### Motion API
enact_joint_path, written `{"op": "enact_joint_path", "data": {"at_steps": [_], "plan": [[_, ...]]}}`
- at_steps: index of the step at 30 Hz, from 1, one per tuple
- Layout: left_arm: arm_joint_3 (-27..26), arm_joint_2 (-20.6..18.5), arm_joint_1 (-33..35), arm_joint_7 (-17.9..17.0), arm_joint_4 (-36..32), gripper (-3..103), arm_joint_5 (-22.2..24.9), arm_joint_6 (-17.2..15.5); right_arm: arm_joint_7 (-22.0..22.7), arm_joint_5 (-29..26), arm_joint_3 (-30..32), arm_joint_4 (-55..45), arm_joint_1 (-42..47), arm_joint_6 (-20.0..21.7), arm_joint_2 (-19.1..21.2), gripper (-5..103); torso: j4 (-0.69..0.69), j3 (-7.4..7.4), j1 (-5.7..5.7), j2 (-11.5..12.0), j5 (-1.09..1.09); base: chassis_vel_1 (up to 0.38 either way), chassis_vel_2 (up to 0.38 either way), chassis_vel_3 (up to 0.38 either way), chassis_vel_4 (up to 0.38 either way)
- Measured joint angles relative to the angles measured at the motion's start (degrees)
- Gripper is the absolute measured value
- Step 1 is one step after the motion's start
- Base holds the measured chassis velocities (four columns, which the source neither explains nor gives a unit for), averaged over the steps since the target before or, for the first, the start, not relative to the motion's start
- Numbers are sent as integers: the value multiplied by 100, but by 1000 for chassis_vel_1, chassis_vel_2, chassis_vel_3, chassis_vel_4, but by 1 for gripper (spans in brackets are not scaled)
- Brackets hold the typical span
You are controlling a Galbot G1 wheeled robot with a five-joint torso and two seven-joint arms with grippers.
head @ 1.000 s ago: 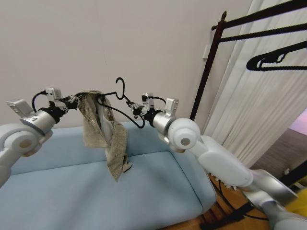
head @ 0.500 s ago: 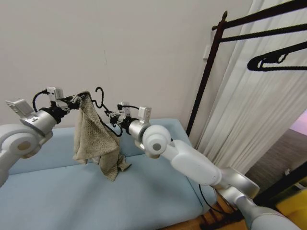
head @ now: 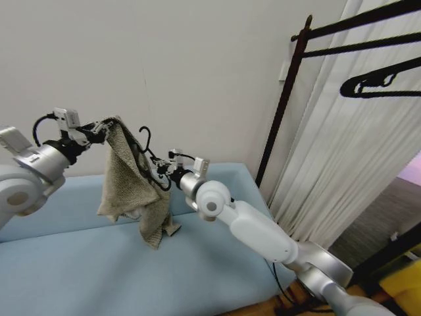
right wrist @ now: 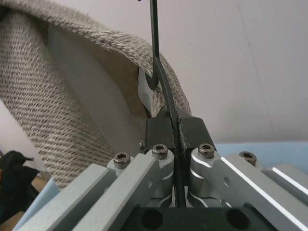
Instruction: Pick up the clothes from the sofa and hang them on the clothes hanger.
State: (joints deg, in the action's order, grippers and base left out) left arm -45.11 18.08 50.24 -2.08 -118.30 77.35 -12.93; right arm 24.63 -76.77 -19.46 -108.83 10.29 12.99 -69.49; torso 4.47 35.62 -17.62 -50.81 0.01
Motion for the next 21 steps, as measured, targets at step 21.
{"op": "enact_joint_path", "data": {"at_steps": [21], "plan": [[-458,130,648,1014,-189,2,-262,12,-200,78,430,273,-771,-324,-334,2,0,0,0,0,-1,0,0,0,0]]}}
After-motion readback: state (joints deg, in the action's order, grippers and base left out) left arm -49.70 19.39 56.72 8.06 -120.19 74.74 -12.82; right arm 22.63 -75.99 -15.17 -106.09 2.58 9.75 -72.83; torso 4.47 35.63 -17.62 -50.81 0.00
